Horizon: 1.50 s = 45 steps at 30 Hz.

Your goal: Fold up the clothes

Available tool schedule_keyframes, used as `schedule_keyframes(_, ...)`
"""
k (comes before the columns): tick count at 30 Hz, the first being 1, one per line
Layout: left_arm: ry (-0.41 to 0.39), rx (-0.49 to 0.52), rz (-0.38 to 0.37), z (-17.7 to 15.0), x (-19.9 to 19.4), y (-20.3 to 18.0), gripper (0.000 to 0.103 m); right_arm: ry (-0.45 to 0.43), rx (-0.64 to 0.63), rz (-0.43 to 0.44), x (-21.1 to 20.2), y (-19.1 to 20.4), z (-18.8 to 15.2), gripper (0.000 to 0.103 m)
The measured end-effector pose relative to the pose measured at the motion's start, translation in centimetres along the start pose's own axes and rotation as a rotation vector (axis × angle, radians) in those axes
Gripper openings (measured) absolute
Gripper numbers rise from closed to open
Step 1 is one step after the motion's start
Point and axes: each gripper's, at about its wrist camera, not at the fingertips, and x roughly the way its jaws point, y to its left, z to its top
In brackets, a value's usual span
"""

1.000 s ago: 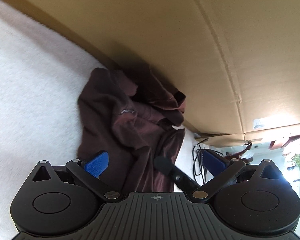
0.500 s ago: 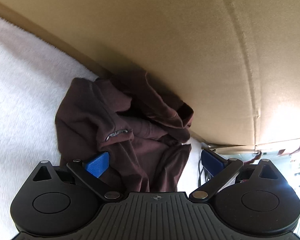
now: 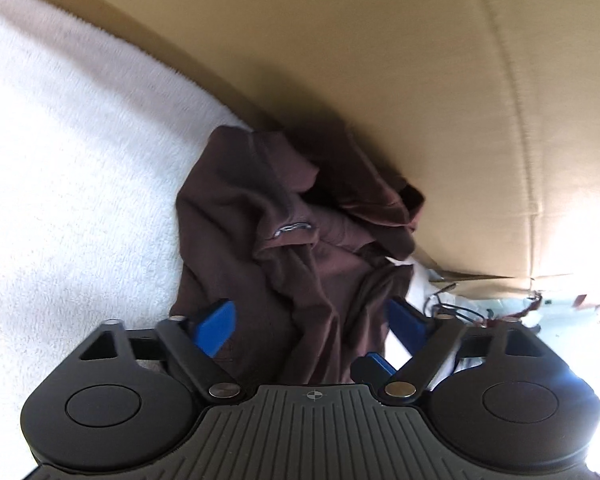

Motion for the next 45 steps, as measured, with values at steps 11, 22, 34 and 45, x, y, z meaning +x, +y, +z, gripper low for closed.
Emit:
schedule_keyframes(11,-0.033,0.138,0.033,0.9,2.4,-3.1,0.031,0.013,0.022,-0.022,-0.5,-0.8,-0.8,0.067)
schedule_keyframes(22,-0.085,0.139,0.031,3.5,4.2,-2.5,0.032,0.006,0.028,-0.017,-1.2,-1.3,-1.0,0.067)
schedule_keyframes(34,-0.012,0.146,-0.01,2.3,-0.3,-1.7,0.091,0.055,-0.142,0.088,-6.8,2.4,-5.1,0.067)
schedule_keyframes(45,-0.01,0.102,-0.071,-5.0,-8.6,2.9,0.097,0.251,-0.32,0.118,-7.7,6.8,-15.3,0.056)
